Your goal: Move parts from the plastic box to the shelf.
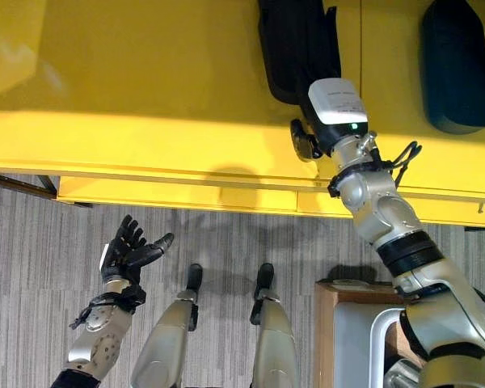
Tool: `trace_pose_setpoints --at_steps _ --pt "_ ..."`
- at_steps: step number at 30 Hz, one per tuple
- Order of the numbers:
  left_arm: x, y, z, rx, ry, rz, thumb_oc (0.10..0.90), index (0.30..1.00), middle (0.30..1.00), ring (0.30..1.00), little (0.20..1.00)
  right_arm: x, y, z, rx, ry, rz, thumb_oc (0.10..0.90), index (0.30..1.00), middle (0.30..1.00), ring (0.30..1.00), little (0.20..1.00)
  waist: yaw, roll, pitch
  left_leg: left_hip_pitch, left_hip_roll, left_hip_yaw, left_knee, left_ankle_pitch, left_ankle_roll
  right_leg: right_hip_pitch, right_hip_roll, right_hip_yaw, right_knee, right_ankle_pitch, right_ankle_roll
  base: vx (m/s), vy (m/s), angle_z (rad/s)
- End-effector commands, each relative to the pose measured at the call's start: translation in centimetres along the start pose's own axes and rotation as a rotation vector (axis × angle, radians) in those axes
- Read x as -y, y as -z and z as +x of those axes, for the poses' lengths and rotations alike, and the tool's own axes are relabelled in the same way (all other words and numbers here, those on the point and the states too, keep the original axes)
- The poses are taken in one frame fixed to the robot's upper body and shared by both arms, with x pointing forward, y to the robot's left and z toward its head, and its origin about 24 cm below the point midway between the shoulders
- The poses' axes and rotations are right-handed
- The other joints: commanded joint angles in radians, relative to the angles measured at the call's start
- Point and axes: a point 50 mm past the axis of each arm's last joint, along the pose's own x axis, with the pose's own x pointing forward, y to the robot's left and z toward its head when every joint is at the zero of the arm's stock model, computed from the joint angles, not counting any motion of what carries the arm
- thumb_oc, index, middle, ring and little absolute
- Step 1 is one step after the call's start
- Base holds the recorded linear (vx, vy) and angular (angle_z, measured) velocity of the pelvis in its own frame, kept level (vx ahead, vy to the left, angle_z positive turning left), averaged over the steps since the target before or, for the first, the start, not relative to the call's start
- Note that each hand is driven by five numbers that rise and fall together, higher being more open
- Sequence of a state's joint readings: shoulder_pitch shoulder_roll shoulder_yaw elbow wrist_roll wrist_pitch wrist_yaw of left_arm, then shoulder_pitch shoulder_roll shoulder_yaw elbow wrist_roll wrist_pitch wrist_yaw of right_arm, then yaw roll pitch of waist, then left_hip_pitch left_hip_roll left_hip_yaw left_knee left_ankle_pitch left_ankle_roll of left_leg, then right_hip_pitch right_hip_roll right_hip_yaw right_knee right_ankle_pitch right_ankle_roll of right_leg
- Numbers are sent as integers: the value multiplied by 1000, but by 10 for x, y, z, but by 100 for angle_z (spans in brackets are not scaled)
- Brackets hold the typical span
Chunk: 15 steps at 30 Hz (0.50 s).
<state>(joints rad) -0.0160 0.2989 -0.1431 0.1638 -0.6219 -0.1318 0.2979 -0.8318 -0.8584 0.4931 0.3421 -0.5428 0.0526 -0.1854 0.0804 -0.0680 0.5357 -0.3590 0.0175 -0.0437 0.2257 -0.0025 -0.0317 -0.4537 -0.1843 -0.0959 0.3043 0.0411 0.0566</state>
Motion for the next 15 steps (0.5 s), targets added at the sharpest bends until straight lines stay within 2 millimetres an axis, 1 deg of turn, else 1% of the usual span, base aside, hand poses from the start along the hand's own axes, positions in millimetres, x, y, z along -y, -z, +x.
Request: trace_pose_setpoints --at_steps 1,9,15 --pt "-6 -33 -8 182 7 -22 900 1000 1000 1000 1000 47 17 -3 -12 127 -113 900 1000 1000 1000 1000 -19 2 -16 35 76 8 93 -94 -26 71 -45 3 19 -5 34 0 1 -11" --pt "-9 -33 -9 179 -6 -14 900 1000 1000 1000 1000 53 9 -10 35 156 -84 900 1000 1000 1000 1000 -22 -3 -16 39 77 10 96 -97 -27 77 -46 4 19 -5 34 0 1 -2" --pt "-9 -32 -9 174 -14 -15 900 1000 1000 1000 1000 48 4 -15 51 158 -36 900 1000 1000 1000 1000 -24 -6 -16 39 76 11 101 -99 -25 79 -46 5 22 -6 34 0 0 0"
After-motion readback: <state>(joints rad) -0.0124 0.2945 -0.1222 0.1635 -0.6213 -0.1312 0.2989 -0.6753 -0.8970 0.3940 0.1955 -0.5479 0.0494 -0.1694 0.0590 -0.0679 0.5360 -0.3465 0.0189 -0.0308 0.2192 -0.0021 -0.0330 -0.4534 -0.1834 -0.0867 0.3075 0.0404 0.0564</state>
